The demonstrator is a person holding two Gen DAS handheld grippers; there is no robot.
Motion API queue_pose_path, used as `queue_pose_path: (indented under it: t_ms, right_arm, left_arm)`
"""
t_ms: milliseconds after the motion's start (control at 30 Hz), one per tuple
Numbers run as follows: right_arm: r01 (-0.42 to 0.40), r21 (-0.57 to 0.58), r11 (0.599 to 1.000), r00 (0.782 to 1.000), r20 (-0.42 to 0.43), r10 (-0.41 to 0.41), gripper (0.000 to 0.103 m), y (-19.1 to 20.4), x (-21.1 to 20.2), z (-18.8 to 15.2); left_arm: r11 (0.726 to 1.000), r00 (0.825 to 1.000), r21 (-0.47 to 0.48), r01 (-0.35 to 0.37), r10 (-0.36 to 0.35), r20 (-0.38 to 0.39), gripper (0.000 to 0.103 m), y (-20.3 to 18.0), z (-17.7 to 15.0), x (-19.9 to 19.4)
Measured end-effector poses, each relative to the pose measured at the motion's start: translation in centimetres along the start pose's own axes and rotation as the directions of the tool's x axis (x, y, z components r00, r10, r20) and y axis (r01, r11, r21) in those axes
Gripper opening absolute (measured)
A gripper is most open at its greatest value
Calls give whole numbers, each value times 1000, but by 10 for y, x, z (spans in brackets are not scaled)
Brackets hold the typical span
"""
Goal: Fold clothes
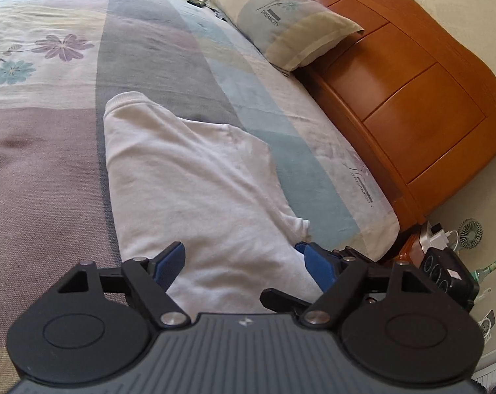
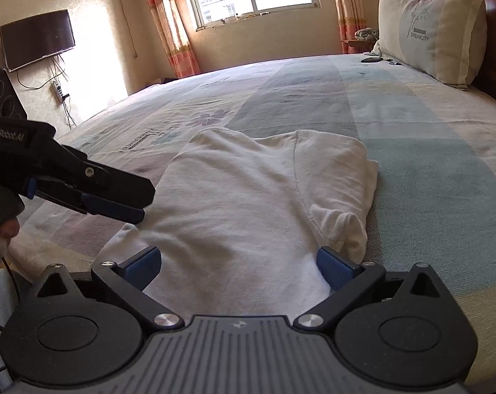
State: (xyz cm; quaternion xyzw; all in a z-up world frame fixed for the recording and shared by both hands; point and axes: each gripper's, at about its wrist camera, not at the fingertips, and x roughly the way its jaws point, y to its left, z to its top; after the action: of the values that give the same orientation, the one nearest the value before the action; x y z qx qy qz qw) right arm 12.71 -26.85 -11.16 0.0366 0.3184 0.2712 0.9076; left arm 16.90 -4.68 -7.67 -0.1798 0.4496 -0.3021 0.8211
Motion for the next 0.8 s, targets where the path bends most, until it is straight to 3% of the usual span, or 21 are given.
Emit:
queue_pose_path:
  t_ms: [33,100,200,333,433,533,667,800]
  right_arm:
    - [-1,4,1000,1000,2,1,103,0,-1,0]
    - [2,5,1000,1000,5,-2,103,0,-1,-1]
    - [16,-22,1000,1000,-2,-16,103,4,-2,-2]
    - [74,-54,996,997,-31,-76,103,16,-11,2]
    - [59,-59,996,998,8,-59,103,25,-18,6]
    - [32,-78,996,999,18,-30,103,31,-16,5]
    - [58,-77,995,994,-85,-65,103,26,-2,-12]
    - [95,-87,992,994,-39,-99,103,37,-19,0]
  left_arm:
    - [1000,1000,-16,4,-4,-22,85,3,-2,3]
    - [997,995,-58,-59,54,-85,85,12,-10,16]
    - [994,998,-97,-55,51,-41,83,12,-18,8]
    - [997,998,-64,-53,54,13,85,1,-8,-11]
    - [997,998,-66,-51,53,29,85,-1,-7,-13]
    - [993,995,-64,-102,103,12,85,0,-11,-9]
    - [984,985,-54,-170,171,8,85,1,-14,-11]
    - [984,984,-47,-171,173,38,85,-1,-10,-17]
